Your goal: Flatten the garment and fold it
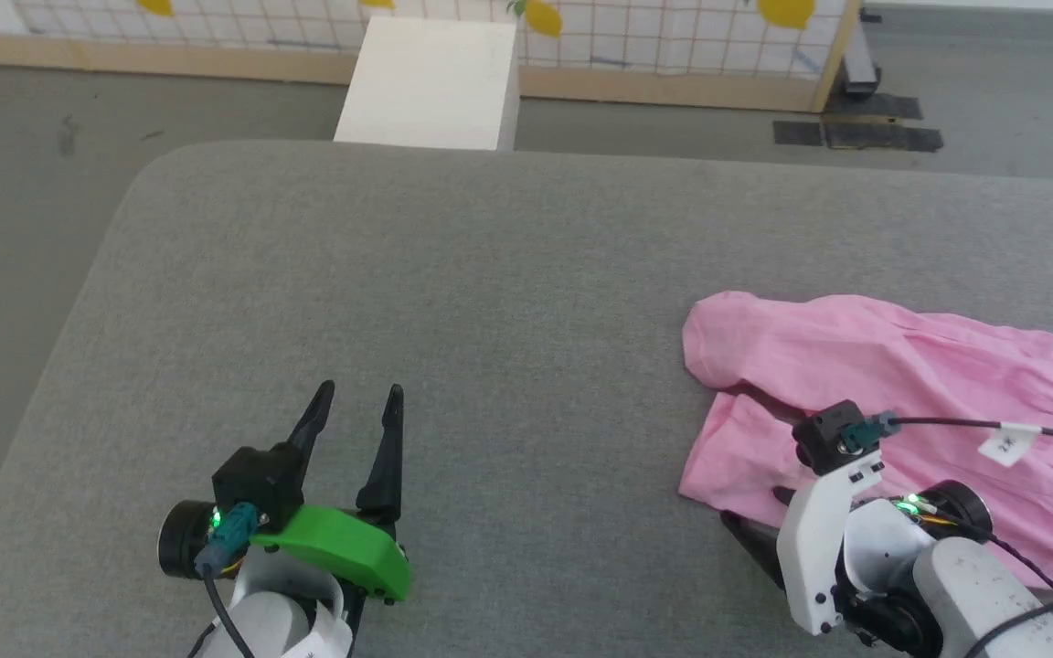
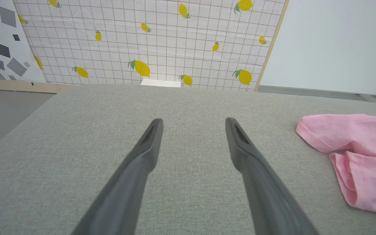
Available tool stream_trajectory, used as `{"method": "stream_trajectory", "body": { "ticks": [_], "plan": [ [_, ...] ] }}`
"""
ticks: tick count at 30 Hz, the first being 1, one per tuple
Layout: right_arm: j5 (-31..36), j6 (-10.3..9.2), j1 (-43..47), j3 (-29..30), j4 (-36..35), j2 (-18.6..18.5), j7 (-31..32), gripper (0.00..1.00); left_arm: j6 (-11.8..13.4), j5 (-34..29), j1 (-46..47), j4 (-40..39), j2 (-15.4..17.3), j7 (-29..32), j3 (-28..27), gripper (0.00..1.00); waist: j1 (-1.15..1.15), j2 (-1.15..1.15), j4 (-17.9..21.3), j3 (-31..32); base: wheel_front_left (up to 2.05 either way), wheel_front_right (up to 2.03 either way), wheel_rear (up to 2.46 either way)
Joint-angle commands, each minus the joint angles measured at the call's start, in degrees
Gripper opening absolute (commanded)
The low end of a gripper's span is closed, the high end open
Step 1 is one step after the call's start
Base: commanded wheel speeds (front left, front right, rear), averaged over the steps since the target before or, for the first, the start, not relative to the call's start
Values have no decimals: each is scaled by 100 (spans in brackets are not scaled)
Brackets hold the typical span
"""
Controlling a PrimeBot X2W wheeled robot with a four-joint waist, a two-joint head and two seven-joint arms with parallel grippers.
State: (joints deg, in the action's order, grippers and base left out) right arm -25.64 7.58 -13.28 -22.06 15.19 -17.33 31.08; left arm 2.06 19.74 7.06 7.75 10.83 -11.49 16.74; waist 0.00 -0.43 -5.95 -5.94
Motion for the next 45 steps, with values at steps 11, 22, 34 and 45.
{"method": "stream_trajectory", "body": {
  "ticks": [11,22,34,45],
  "plan": [
    [-608,-9,-703,-853,1140,14,-223,0,0,49,186,224,-21,-164,-23,100,0,43,-139,-185,0,0,0],
    [-738,-9,-1454,-1984,743,668,-1313,0,26,31,166,220,76,-92,40,100,0,43,45,69,0,0,0],
    [-1187,-9,-1384,-2944,1173,895,-1842,100,92,78,142,197,76,-74,78,100,0,43,9,-60,0,0,0],
    [-837,-9,-533,-1877,282,561,-2994,100,183,150,-8,238,170,-113,-11,100,0,43,191,150,0,0,0]
  ]
}}
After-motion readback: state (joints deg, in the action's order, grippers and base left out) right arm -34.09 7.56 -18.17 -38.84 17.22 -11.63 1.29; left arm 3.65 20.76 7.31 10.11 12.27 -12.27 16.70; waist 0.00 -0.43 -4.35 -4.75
